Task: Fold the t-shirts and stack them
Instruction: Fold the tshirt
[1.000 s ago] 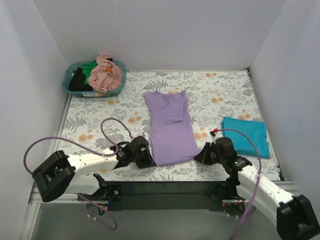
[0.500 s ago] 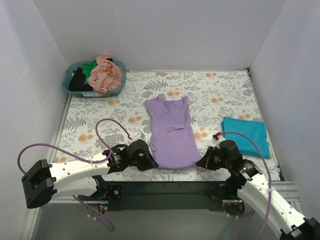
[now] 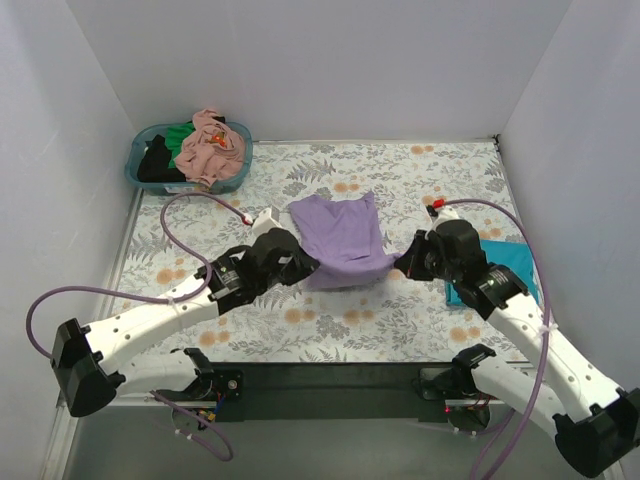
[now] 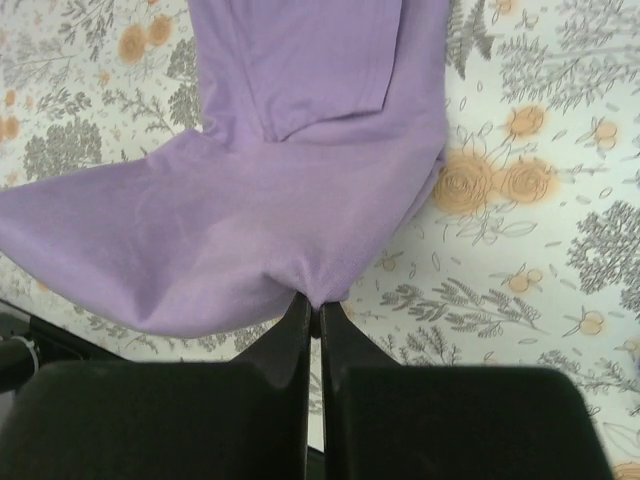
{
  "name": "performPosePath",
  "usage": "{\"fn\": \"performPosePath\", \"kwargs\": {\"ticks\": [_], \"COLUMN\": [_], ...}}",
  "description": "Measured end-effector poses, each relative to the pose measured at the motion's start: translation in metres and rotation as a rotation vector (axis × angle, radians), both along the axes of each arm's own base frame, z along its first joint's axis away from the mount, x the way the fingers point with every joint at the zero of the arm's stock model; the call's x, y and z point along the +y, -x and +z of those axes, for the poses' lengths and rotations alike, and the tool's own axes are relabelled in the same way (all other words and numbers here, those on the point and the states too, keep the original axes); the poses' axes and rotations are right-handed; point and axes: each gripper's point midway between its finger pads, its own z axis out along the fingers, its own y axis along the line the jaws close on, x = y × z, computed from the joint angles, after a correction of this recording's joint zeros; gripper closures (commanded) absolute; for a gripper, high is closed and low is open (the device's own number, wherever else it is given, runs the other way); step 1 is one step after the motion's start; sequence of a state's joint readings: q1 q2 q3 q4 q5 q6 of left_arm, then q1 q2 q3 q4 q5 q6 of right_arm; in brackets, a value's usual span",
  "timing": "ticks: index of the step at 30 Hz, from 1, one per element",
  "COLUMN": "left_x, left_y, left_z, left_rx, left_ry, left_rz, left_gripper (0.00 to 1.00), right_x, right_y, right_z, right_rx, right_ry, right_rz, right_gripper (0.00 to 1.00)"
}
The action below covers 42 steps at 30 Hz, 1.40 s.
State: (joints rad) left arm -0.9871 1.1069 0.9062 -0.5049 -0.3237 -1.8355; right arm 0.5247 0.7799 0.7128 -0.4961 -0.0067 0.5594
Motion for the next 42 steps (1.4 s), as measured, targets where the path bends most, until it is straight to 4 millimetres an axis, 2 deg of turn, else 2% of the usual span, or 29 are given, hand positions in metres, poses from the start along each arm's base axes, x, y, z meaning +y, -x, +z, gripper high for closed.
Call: {"fn": "performPosePath", "kwargs": {"ticks": [4, 7, 11, 13, 18, 25, 28, 32, 33, 34, 35, 36, 37, 40, 42], "left_x": [0.014, 0.026, 0.026, 0.024, 0.033, 0.051, 0.053, 0.058, 0.060, 0.061, 0.063, 0.065, 0.066, 0.073, 0.078], "left_y": [-0.043, -0.070, -0.099, -0.111, -0.144, -0.189, -0.214, -0.250, -0.257, -0.265, -0.273, -0.279, -0.286, -0.304, -0.307], "left_z": [0.003, 0.000, 0.008, 0.014, 0.017, -0.002, -0.015, -0.047, -0.057, -0.066, -0.074, -0.082, -0.088, -0.105, -0.108], "left_rx": [-0.023, -0.027, -0.056, -0.072, -0.083, -0.048, -0.027, 0.016, 0.031, 0.044, 0.053, 0.063, 0.074, 0.106, 0.117], "left_ry": [-0.024, -0.055, -0.067, -0.066, -0.071, -0.077, -0.072, -0.080, -0.087, -0.095, -0.102, -0.113, -0.114, -0.113, -0.117], "left_rz": [0.077, 0.119, 0.132, 0.129, 0.159, 0.194, 0.197, 0.211, 0.218, 0.222, 0.225, 0.225, 0.229, 0.247, 0.251], "left_gripper": [1.00, 1.00, 1.00, 1.00, 1.00, 1.00, 1.00, 1.00, 0.81, 0.60, 0.33, 0.07, 0.03, 0.03, 0.03], "right_x": [0.008, 0.013, 0.013, 0.013, 0.019, 0.031, 0.035, 0.043, 0.045, 0.048, 0.051, 0.052, 0.054, 0.053, 0.051], "right_y": [-0.032, -0.066, -0.109, -0.123, -0.156, -0.195, -0.216, -0.250, -0.259, -0.269, -0.279, -0.289, -0.299, -0.317, -0.317], "right_z": [0.020, 0.036, 0.043, 0.044, 0.043, 0.036, 0.025, 0.000, -0.006, -0.014, -0.024, -0.030, -0.038, -0.057, -0.064], "right_rx": [-0.030, -0.060, -0.070, -0.068, -0.067, -0.045, -0.033, 0.005, 0.010, 0.018, 0.028, 0.031, 0.034, 0.044, 0.056], "right_ry": [0.056, 0.078, 0.103, 0.117, 0.130, 0.096, 0.090, 0.088, 0.088, 0.087, 0.087, 0.088, 0.084, 0.081, 0.083], "right_rz": [-0.002, -0.014, -0.048, -0.054, -0.039, 0.000, 0.009, 0.022, 0.022, 0.024, 0.027, 0.026, 0.033, 0.053, 0.071], "right_gripper": [0.99, 0.99, 0.99, 0.99, 0.99, 0.99, 0.99, 0.99, 0.85, 0.64, 0.43, 0.12, 0.02, 0.02, 0.02]}}
